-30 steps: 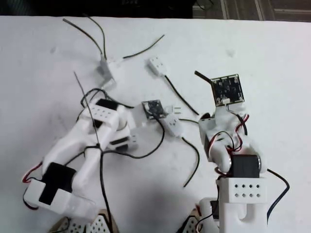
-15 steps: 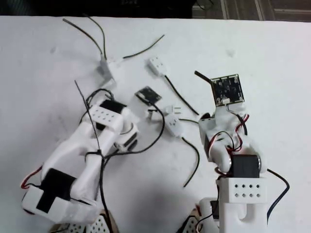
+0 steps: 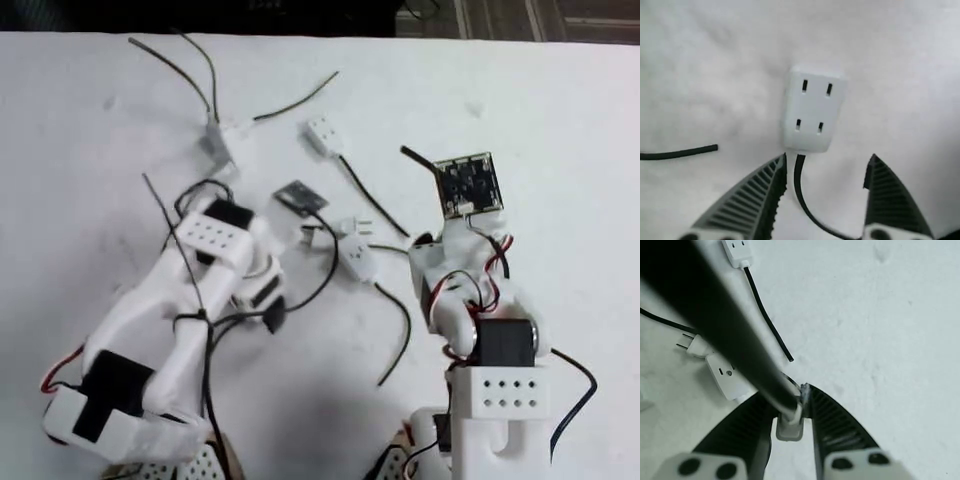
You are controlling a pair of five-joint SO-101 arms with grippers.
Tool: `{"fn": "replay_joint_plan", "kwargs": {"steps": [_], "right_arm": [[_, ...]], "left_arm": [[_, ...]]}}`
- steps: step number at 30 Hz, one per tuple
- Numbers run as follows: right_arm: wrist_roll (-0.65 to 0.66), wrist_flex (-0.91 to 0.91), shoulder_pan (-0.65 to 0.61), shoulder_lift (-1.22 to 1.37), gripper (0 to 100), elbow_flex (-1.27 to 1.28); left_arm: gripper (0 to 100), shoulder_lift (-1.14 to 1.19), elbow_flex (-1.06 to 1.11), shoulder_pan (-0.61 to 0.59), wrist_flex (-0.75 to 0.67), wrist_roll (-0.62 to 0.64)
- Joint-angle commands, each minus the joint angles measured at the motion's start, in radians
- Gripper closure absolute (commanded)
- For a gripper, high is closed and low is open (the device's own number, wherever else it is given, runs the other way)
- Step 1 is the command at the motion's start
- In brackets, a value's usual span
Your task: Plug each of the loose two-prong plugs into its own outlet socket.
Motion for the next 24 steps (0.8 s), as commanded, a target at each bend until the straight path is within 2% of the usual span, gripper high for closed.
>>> {"fn": "replay_joint_plan", "kwargs": {"steps": [1, 5, 9, 12, 16, 20, 24], "right_arm": [[0.006, -0.013, -0.008, -0.004, 98.1, -0.008], [0.051, -0.013, -0.031, -0.004, 98.1, -0.008], [0.068, 0.033, -0.134, -0.002, 98.1, -0.008], [0.068, 0.050, -0.222, -0.002, 98.1, -0.009], [0.066, 0.053, -0.332, -0.002, 98.1, -0.008], [0.054, 0.081, -0.452, -0.002, 98.1, -0.006], [0.000, 0.008, -0.570, -0.001, 98.1, 0.060]], "left_arm": [[78, -0.056, -0.133, -0.021, 0.143, -0.048], [78, -0.058, -0.219, -0.122, 0.212, -0.101], [78, -0.145, -0.236, -0.257, 0.207, -0.126], [78, -0.265, -0.195, -0.309, 0.201, -0.126], [78, -0.453, -0.044, -0.372, 0.097, -0.114], [78, -0.633, 0.146, -0.513, -0.057, -0.026], [78, -0.776, 0.324, -0.611, -0.141, -0.015]]}}
